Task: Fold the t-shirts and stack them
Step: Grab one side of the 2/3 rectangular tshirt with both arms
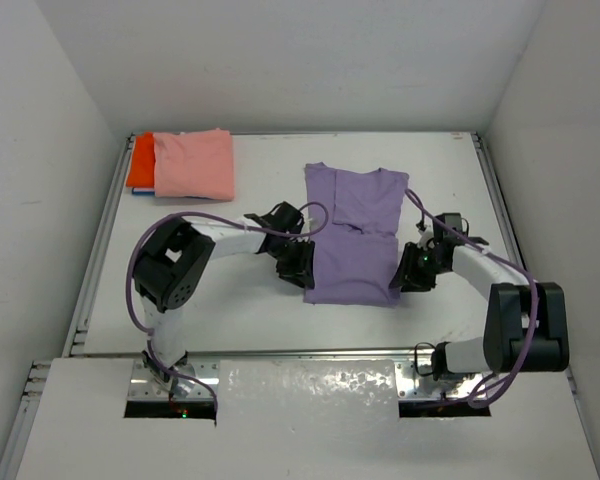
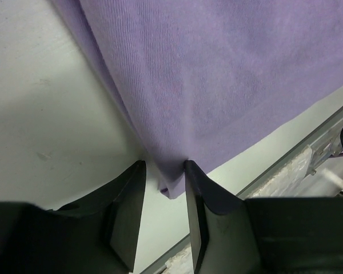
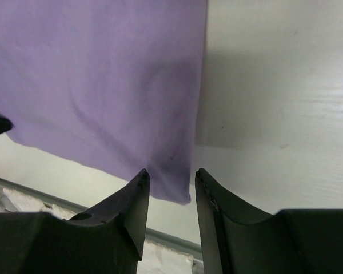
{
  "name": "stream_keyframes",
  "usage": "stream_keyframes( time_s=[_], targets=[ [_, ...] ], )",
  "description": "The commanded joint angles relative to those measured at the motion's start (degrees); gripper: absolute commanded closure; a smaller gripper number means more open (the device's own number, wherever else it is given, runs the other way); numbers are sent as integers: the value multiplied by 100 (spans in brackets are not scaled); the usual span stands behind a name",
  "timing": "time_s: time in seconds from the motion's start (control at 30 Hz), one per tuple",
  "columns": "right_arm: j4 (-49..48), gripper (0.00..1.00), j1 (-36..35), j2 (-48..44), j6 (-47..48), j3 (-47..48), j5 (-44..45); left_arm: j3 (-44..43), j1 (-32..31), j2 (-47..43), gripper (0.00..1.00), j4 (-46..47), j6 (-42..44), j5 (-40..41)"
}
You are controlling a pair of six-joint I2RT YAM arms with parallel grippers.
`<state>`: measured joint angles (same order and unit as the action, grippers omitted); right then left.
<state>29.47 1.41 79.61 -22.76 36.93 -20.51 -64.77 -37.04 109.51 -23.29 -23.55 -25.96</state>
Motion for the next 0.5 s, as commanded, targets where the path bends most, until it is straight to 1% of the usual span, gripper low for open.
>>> stream_keyframes(
  time_s=[0.0,0.1,0.2,0.3,0.33,0.4,0.47],
  targets=[
    [-381,63,17,-227,-70,-229,-269,184,-5,-220,68,-141,193,143],
    [-416,65,17,-358,-123,-440,-348,324,-5,-272,70,-88,211,135],
    [-425,66,8,-534,-140,-642,-357,386,-5,-282,75,-36,211,82],
    [-504,68,17,-605,-176,-765,-392,395,-5,-238,86,8,184,29],
    [-513,70,17,-622,-228,-775,-392,404,3,-229,92,26,184,3],
    [-504,83,17,-631,-246,-766,-357,404,-5,-220,100,35,193,55],
    [-434,98,17,-579,-229,-714,-191,413,3,-229,100,9,210,152]
  ],
)
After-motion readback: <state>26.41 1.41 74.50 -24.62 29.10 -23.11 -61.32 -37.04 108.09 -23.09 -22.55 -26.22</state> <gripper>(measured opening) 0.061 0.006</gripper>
